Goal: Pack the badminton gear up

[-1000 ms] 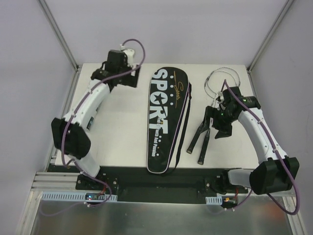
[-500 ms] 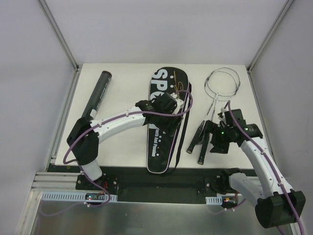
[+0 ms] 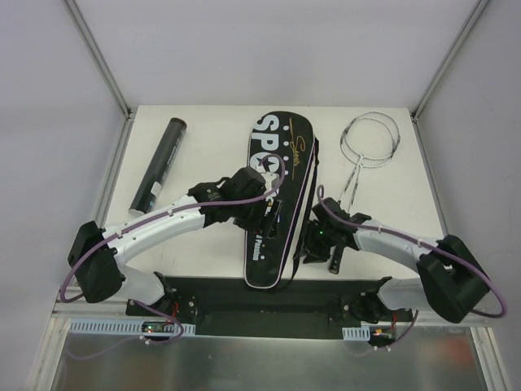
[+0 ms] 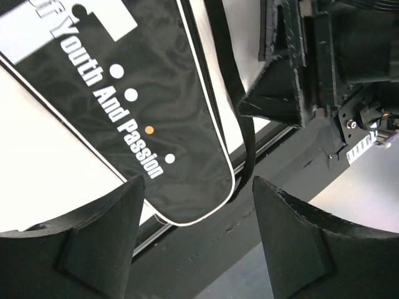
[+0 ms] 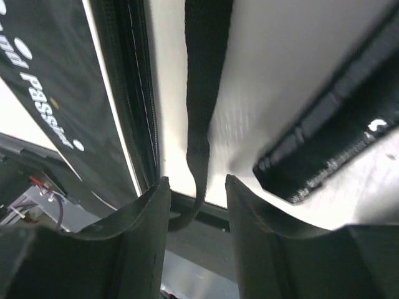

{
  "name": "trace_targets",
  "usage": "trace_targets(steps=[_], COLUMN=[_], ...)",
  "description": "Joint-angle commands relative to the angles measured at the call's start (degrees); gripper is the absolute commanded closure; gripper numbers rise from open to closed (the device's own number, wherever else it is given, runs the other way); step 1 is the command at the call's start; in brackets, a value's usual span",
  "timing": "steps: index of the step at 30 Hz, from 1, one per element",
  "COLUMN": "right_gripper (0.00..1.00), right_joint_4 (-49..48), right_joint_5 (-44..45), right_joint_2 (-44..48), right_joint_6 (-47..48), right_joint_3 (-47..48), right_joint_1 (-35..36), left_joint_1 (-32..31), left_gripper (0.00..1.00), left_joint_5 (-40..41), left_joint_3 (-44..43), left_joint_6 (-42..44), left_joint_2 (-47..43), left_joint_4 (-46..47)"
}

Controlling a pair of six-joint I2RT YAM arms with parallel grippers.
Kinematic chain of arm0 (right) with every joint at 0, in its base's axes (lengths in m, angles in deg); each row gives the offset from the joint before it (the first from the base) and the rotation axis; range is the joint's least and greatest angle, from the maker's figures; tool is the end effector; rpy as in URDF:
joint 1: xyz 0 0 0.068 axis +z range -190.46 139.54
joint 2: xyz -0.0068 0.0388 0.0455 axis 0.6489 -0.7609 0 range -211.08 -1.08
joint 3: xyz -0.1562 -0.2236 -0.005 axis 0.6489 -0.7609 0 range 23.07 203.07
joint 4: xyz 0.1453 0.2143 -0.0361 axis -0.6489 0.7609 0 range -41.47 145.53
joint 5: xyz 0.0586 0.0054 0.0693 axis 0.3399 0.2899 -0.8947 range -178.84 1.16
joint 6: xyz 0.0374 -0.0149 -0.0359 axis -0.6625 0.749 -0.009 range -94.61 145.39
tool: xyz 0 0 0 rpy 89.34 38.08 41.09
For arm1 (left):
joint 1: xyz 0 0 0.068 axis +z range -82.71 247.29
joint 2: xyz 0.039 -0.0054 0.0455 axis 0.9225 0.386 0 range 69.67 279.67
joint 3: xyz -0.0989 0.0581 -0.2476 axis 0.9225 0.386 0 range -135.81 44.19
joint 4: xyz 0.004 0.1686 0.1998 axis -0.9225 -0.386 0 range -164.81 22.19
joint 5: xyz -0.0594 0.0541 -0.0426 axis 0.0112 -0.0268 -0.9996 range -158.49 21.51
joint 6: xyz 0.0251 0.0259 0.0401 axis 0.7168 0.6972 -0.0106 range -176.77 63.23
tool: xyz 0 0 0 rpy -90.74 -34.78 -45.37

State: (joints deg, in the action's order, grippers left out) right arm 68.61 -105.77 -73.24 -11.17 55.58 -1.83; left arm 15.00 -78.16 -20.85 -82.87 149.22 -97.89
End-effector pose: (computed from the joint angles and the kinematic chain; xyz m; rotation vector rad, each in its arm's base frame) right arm 0.1657 0.1458 0.1614 -0.1628 2.7909 0.7903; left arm 0.1800 -0.2427 0.2932 0.6537 2.4191 -0.8262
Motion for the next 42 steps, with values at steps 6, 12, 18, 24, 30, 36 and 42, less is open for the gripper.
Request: trace_targets(steps=[6, 12, 18, 24, 30, 36, 42], right_gripper=[0.53, 0.45, 0.48, 0.49, 0.46, 0.48, 0.51], right_joint_4=[0.1, 7.2, 8.3, 21.5, 35.2, 32.4, 25.2], right_joint_5=[5.7, 5.4, 6.3, 22.1, 32.2, 31.3, 28.0], right_joint_2=[1.0, 7.9, 0.6, -15.8, -28.8, -32.2, -36.1], right_joint_6=[-0.3, 5.2, 10.0, 8.2, 4.0, 2.5, 5.0], right_joint_3=[5.5, 6.4, 14.2, 29.8, 43.9, 42.8, 40.2], right_joint_1=[1.3, -9.2, -11.7, -9.1, -2.5, -2.4, -2.3], left_joint_1=[0.0, 0.0, -0.3, -0.3, -0.3, -0.3, -0.3], left_gripper=[0.28, 0.34, 0.49, 0.32, 0.30, 0.34, 0.34], left_joint_5=[-0.3, -1.7, -1.8, 0.6, 5.0, 4.9, 4.9], left_joint_3=[-0.7, -8.2, -8.1, -3.4, 2.5, 5.6, 7.2], left_joint_6=[0.7, 3.4, 2.4, 3.0, 2.5, 2.9, 2.7], left_joint_2=[3.7, 13.0, 13.1, 7.3, 0.2, -3.4, -5.9], left_joint_4=[1.0, 0.0, 0.3, 0.3, 0.3, 0.2, 0.3])
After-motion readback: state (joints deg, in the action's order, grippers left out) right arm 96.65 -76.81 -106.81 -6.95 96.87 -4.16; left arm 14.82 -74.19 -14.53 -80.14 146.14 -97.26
